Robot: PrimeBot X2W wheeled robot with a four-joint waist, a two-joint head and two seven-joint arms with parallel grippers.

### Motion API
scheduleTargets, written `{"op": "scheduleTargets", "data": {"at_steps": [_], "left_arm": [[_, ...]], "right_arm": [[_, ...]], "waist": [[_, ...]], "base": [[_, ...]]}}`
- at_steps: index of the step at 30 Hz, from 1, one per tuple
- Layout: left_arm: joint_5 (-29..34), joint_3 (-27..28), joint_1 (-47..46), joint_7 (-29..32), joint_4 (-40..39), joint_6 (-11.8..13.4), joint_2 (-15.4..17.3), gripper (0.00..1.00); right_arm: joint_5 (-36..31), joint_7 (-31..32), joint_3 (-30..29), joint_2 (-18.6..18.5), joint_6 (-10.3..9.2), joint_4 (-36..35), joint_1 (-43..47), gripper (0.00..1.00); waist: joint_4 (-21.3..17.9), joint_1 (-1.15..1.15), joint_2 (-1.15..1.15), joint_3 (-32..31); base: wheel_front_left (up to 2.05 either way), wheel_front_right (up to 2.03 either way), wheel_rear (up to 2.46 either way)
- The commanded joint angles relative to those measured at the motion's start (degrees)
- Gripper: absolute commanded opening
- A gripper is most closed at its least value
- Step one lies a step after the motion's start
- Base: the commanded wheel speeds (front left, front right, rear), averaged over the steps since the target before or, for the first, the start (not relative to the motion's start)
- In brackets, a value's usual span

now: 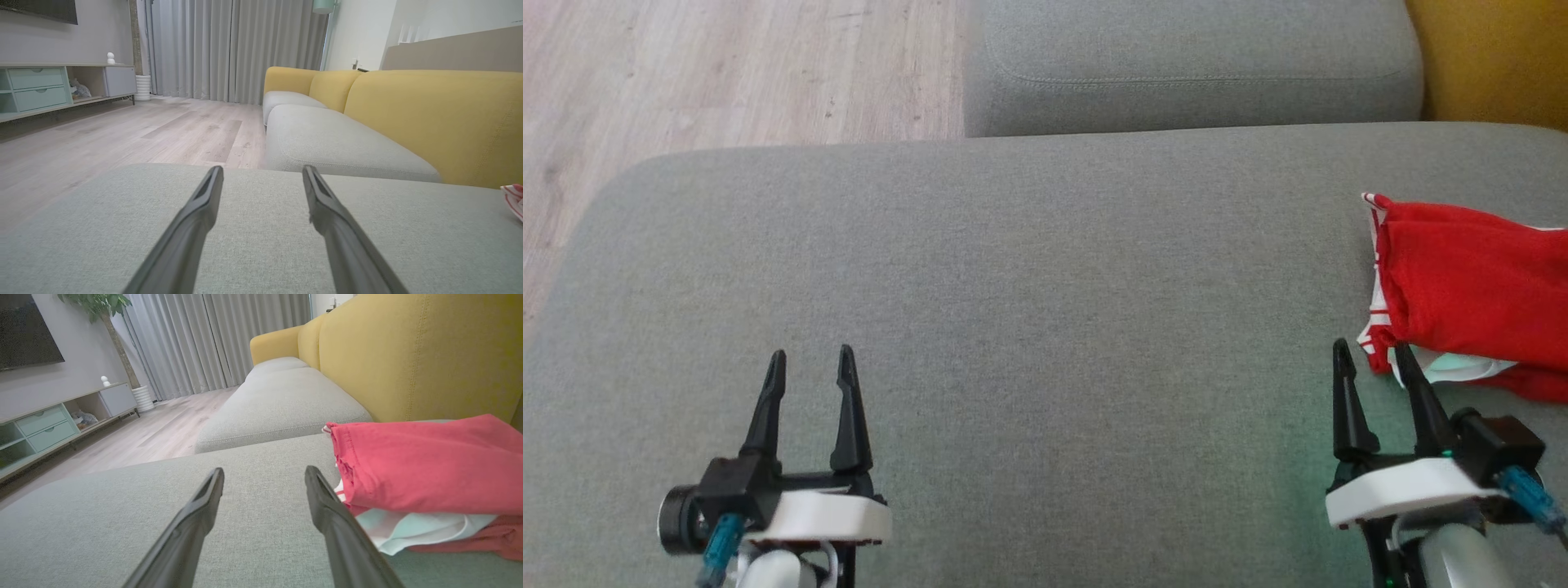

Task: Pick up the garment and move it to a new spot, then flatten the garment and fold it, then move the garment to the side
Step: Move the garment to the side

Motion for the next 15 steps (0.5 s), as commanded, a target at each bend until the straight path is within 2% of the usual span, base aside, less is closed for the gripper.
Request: {"op": "scheduleTargets", "data": {"at_steps": [1,11,15], "left_arm": [[0.39,1.96,-1.49,-0.46,-1.75,0.36,0.39,1.0],[-1.52,2.46,-1.73,-0.46,-1.04,1.5,0.39,1.0],[-2.94,2.57,-1.43,-0.46,-1.19,0.89,0.39,1.0]], "right_arm": [[0.1,-0.75,1.66,-0.22,-0.05,-2.37,-1.66,1.0],[-0.32,-0.78,2.26,-0.22,-0.05,-4.38,-1.14,1.0],[-0.61,-0.78,2.27,-0.22,-0.05,-4.75,-1.06,1.0]], "waist": [[-0.13,0.0,0.0,-0.1],[-0.51,0.0,0.0,-0.99],[-0.6,0.0,0.0,-1.14]], "base": [[0.0,0.0,0.0],[0.0,0.0,0.0],[0.0,0.0,0.0]]}}
